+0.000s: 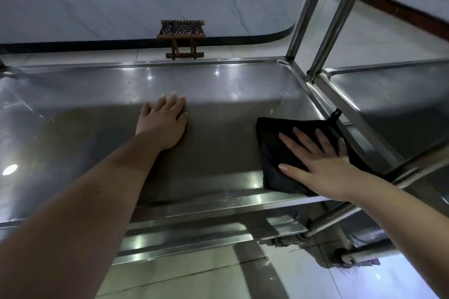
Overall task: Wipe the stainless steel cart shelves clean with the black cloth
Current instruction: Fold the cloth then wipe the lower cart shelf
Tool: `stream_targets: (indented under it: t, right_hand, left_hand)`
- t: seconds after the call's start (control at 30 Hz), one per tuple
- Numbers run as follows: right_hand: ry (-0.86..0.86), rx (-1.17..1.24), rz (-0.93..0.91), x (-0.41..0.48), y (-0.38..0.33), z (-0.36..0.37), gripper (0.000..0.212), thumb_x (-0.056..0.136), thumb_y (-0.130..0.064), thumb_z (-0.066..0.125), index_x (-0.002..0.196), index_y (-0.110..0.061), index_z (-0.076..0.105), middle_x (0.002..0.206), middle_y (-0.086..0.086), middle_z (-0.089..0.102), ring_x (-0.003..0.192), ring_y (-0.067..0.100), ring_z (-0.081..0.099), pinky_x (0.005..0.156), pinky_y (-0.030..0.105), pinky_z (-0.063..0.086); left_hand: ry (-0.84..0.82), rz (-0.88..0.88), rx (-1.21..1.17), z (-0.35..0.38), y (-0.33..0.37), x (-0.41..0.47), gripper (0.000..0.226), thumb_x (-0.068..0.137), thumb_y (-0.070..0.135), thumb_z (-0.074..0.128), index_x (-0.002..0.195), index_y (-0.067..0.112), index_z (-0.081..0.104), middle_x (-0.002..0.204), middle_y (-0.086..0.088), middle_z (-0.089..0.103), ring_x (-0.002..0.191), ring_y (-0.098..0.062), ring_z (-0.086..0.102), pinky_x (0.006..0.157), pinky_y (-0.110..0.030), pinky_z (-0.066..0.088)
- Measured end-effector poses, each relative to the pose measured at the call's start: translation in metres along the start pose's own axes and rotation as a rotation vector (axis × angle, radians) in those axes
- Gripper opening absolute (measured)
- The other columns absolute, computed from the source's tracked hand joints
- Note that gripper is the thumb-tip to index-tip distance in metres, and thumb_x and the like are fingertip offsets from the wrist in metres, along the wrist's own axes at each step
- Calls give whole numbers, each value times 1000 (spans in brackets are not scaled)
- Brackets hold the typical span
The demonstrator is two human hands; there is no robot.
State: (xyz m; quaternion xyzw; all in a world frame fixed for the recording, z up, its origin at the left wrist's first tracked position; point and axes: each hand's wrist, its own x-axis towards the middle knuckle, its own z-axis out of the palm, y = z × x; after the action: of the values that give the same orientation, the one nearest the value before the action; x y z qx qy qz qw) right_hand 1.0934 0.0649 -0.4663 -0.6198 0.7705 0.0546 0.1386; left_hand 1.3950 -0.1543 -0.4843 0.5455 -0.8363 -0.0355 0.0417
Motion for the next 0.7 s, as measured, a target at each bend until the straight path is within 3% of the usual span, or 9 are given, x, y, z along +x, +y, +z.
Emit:
stream_targets:
  t: [0.1,0.23,0.37,0.53,0.7]
  right_hand:
    - [1,15,5,17,-6,-7,79,53,-100,-3,126,-76,-23,157,-26,-21,147,24,-22,111,58,-18]
    - [111,-1,82,93,-29,-31,75,75,-90,12,143,-63,-4,162,-17,-8,149,31,-10,112,64,-10]
    - [120,75,221,149,-81,-47,77,83,-84,16,151,-51,1,164,-7,-5,147,42,-12,106,73,-11]
    - [134,8,0,143,-152,-36,77,86,-81,16,152,-46,1,164,-3,-4,146,43,-12,107,73,-10]
    - [57,8,-85,64,-152,-10,79,78,-87,8,147,-54,-9,162,-12,-15,146,37,-21,109,67,-16]
  left_hand:
    - [9,-3,2,0,2,-1,55,102,47,16,155,35,7,163,10,1,150,-15,0,119,-45,0]
    - [2,9,-2,1,0,0,55,102,48,16,155,36,6,163,10,0,150,-15,0,119,-46,-1]
    - [9,11,-5,1,0,0,55,102,49,17,154,36,8,163,9,2,150,-15,1,120,-46,1]
    - [5,18,-14,0,-1,-1,54,103,44,18,155,34,7,163,8,1,150,-16,0,120,-48,1]
    - [6,17,-38,1,-2,0,53,103,39,16,155,34,5,163,10,-1,150,-15,-2,119,-47,-2]
